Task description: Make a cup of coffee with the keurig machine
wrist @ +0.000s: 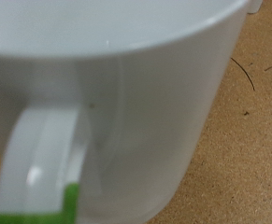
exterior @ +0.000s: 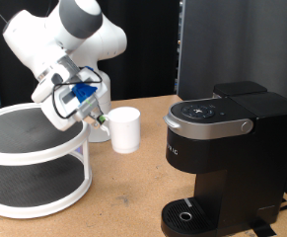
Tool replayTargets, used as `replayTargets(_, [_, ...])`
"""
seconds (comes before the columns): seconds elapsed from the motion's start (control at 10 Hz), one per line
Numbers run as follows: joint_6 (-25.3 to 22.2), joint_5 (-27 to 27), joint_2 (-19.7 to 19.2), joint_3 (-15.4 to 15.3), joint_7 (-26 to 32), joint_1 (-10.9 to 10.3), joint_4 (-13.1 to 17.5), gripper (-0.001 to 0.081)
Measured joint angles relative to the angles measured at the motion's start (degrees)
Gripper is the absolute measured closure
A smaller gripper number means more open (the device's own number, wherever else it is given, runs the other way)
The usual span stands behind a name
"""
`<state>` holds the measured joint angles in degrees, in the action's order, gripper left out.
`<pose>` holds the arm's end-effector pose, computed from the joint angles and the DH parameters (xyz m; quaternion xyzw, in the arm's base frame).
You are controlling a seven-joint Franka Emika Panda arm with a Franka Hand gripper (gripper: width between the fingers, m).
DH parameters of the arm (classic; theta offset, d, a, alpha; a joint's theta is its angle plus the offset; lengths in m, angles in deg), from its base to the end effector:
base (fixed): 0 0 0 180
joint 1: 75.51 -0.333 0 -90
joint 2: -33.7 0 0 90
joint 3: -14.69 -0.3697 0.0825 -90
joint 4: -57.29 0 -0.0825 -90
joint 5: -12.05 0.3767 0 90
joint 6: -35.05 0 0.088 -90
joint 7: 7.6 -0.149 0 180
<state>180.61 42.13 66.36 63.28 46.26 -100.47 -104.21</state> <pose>0.3318 -0.1105 0.3435 -0.9317 -0.0723 -0.2230 0.2773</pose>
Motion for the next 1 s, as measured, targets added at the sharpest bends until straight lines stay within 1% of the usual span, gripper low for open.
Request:
replayTargets(0.1, [2.4, 1.1, -2.0, 0.9, 0.7, -1.8, -0.1, 0.0740])
replayTargets(0.2, [4.8, 3.2, -3.9, 2.5, 2.2, -4.6, -0.1, 0.0740])
replayTargets(0.3, [7.2, 5.9, -5.7, 4.9, 4.5, -8.2, -0.1, 0.0740])
replayTargets(0.4, [9.3, 9.0, -7.3, 7.9, 7.3, -12.4, 0.0, 0.0740])
replayTargets(0.7, [13.5, 17.9, -10.8, 18.8, 15.7, -26.2, 0.8, 0.0740])
replayTargets(0.9, [16.5, 22.4, -11.2, 25.6, 19.5, -34.8, 1.3, 0.0740])
replayTargets(1.0, [17.9, 23.8, -11.0, 28.6, 20.8, -38.6, 1.7, 0.0740])
